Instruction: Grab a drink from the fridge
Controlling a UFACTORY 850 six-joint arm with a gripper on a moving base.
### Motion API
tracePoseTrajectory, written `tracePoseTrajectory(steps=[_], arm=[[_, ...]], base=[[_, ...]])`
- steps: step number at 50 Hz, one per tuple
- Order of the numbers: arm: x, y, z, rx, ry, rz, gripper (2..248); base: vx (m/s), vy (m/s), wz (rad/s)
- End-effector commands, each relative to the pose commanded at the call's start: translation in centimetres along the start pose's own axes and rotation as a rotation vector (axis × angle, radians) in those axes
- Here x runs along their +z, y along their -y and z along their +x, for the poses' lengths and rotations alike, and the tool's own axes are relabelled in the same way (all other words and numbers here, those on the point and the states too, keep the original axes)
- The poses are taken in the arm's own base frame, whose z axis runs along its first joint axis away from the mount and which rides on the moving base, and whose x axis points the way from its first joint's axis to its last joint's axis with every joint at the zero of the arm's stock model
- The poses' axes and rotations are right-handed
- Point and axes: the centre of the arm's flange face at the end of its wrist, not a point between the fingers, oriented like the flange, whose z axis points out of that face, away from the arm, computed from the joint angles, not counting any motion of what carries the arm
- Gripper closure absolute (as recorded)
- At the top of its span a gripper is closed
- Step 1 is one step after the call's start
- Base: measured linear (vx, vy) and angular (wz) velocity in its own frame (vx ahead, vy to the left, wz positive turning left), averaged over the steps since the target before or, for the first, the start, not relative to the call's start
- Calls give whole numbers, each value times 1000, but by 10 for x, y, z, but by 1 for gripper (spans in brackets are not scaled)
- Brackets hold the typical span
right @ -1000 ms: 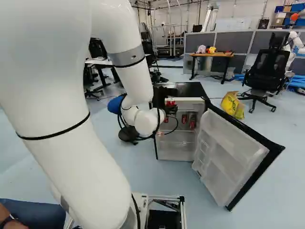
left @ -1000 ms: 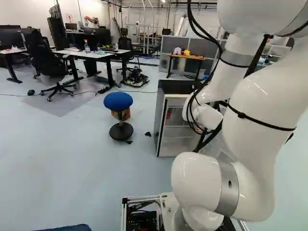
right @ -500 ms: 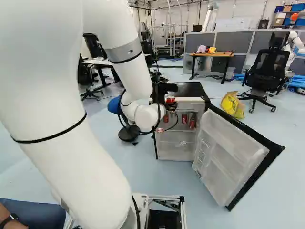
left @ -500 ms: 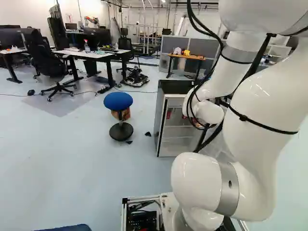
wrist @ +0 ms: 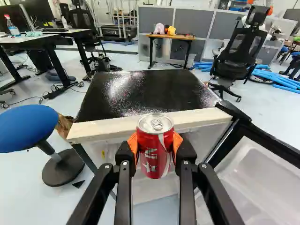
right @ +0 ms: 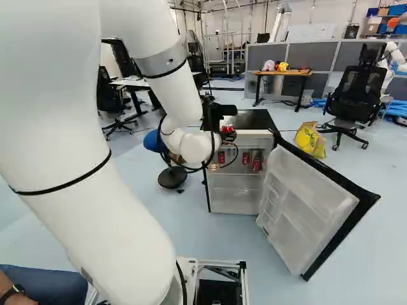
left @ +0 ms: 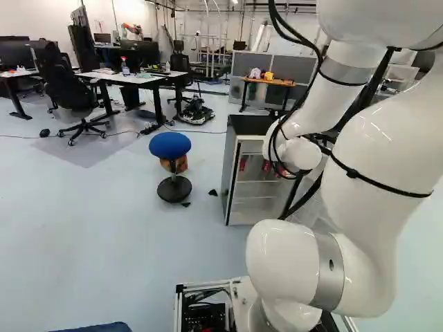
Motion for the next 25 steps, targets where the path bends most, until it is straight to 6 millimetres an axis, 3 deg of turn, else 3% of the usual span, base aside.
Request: tracePoseTrajectory(steps=[25], arm=[[8,5,25,-13,0,13,156]], base=[[0,0,0]])
